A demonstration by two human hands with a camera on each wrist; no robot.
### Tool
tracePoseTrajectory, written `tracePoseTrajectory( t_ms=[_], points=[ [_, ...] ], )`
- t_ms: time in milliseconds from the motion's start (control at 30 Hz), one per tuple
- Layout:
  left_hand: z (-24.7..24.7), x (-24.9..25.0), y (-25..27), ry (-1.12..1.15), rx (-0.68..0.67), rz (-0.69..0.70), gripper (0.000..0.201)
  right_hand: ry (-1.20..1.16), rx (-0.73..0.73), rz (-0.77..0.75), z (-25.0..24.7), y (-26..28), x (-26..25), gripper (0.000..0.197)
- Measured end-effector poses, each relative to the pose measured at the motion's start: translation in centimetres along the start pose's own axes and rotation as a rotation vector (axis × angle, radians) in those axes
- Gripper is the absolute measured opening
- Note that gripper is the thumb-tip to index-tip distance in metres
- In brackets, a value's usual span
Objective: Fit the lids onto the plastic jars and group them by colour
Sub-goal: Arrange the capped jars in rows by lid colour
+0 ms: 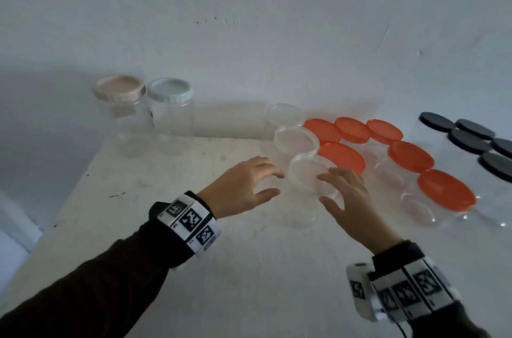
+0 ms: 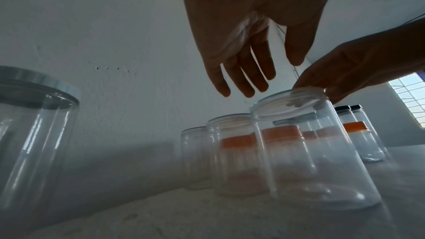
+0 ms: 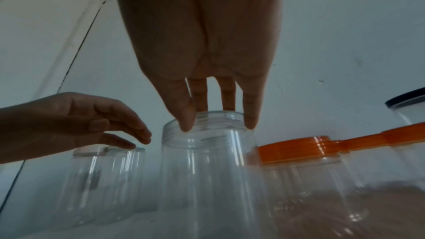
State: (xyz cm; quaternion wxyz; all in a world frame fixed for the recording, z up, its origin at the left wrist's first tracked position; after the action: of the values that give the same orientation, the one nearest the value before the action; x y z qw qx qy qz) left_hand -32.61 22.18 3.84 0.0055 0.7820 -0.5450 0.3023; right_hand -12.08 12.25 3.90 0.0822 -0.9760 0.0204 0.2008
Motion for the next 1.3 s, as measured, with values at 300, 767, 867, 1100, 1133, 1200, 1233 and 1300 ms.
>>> tracePoseTrajectory(
  t_ms=[300, 767, 867, 1100, 1133, 1200, 1233, 1300],
  points=[
    [0.2, 0.2, 1.1, -0.157, -0.041, -0.193, 0.060, -0.036, -0.046, -0.364, 1.6, -2.4, -2.8, 0.036],
    [-1.0, -0.7, 1.9, -0.291, 0.099, -0.405, 0.056, 0.071, -0.124, -0.201, -0.6, -9.5, 1.1, 0.046],
    [-1.4, -1.7, 1.5, -0.332, 0.122, -0.454, 0.056, 0.128, -0.240, -0.201, -0.2, -10.0, 0.9, 0.052],
    [-1.8, -4.6, 0.5, -0.410, 0.162, -0.563, 0.051, 0.108, -0.178, -0.289, 0.3, -9.2, -0.4, 0.043],
    [-1.8, -5.0, 0.3, -0.434, 0.167, -0.564, 0.049, 0.105, -0.179, -0.312, 0.4, -9.0, -0.6, 0.042],
    [-1.8, -5.9, -0.1, -0.465, 0.177, -0.573, 0.047, 0.121, -0.187, -0.340, 0.8, -8.7, -1.1, 0.043],
    [-1.8, -6.4, -0.3, -0.472, 0.181, -0.580, 0.046, 0.124, -0.184, -0.351, 0.9, -8.6, -1.3, 0.043],
    [-1.9, -7.2, -0.8, -0.483, 0.192, -0.587, 0.044, 0.103, -0.164, -0.372, 1.1, -8.6, -1.5, 0.044]
  ],
)
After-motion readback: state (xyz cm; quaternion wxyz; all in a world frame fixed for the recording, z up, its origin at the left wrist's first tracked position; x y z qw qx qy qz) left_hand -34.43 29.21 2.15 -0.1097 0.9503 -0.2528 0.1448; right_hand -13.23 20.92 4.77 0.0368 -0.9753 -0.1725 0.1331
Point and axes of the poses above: each hand's wrist, its own y-axis away from the middle knuckle, its own z-axis out of the palm, x = y × z, the point moved 2 cm from there along -y, towards the middle knuckle, and after that the axes turned 9 degrees about -x, right-handed, at the moved point
